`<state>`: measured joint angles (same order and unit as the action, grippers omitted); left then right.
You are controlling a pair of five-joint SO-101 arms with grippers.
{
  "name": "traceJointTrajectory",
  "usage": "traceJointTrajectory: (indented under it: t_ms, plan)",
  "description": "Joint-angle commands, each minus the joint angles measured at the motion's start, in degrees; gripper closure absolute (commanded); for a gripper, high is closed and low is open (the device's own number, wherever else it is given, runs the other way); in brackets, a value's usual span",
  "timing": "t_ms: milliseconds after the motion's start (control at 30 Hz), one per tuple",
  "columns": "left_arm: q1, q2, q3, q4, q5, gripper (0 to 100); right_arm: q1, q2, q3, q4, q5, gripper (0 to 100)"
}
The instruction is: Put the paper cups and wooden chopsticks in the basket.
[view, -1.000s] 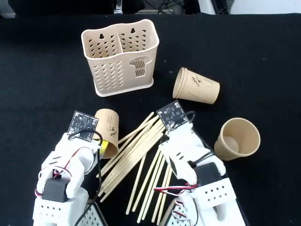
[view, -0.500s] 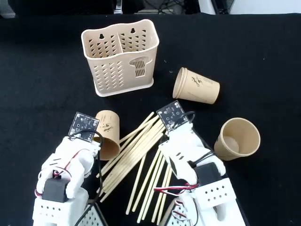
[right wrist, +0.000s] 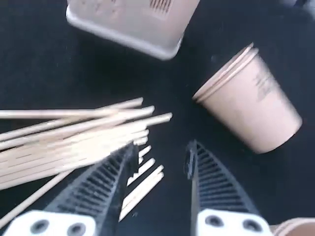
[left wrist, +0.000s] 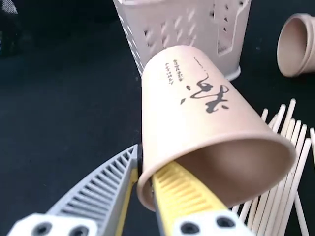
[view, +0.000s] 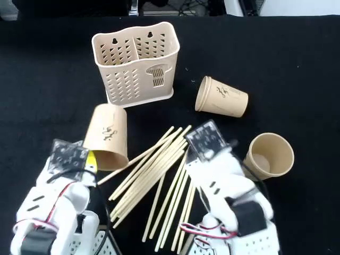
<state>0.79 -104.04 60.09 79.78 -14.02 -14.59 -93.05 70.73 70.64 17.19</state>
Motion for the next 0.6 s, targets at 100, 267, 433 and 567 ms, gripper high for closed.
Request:
traceJointTrajectory:
  t_ms: [100,267,433,567]
  plan:
    - [7.08,2.73,-0.66,-2.02,-0.44,97,-1.41,3.56,-6.64,0.88,1.67,81.9]
    - [10.33,8.7,6.73,-8.97,-0.09,97,-10.02,9.27,-7.87,-0.09,-0.26,79.6]
    - [10.86,8.35,8.92,-10.81,-0.09,97,-15.47,13.05,-6.99,-5.89,-9.05,68.8]
    - [10.24,5.01,10.68,-12.75,2.11,97,-19.08,13.32,-5.23,-12.75,-13.63,68.8]
